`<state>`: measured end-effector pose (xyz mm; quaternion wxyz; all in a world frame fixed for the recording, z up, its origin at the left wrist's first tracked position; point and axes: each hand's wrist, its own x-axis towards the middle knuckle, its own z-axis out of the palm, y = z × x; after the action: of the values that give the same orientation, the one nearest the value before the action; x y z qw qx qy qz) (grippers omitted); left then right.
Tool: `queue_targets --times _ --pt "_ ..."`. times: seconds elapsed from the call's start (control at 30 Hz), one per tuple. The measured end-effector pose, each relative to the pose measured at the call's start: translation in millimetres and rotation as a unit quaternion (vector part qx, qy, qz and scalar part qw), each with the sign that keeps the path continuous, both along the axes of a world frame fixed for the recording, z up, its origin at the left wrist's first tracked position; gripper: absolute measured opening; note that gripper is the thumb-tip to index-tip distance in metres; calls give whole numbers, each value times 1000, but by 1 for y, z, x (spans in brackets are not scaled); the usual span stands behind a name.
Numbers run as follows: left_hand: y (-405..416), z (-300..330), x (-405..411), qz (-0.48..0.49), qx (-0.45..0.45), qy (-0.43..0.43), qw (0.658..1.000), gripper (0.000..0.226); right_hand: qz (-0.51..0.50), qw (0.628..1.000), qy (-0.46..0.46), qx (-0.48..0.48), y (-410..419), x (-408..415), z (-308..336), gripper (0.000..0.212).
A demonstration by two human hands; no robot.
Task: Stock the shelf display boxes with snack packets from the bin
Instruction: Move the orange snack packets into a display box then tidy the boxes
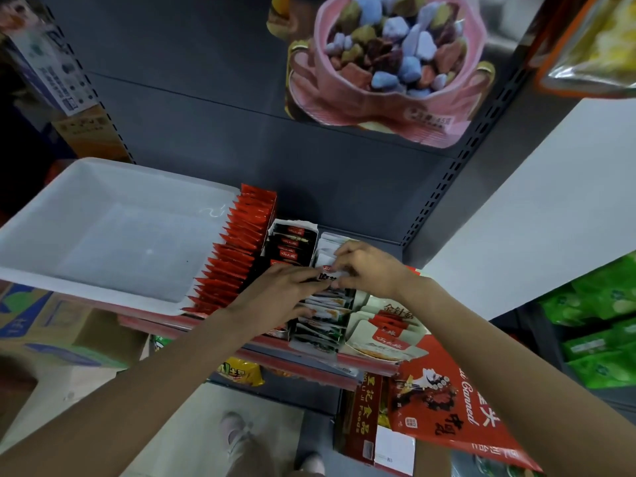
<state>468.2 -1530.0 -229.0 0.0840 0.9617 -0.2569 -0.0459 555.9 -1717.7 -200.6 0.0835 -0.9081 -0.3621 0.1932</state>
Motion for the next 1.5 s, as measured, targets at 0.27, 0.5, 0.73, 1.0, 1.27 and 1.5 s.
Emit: queue_targets --times 0.27,0.5,0.73,1.0,1.27,1.5 --pt "2 -3 -3 -4 -30 6 1000 51 -23 999 -43 -19 2 0 -8 27" --pt "2 -2 -10 -16 7 -75 997 56 4 1000 13 -23 -1 0 2 36" --pt "2 -5 -13 -6 -42 -89 995 50 -3 999 -30 -31 0 -2 0 29" --pt "-4 0 -11 38 -89 -5 995 36 -43 993 -105 -14 3 -9 -13 25" --pt "-15 -3 -2 82 -68 -6 994 46 -35 995 -90 -29 1 -11 -6 24" --pt "-14 5 1 54 -26 -37 998 45 -39 996 -59 -57 3 -3 -9 30"
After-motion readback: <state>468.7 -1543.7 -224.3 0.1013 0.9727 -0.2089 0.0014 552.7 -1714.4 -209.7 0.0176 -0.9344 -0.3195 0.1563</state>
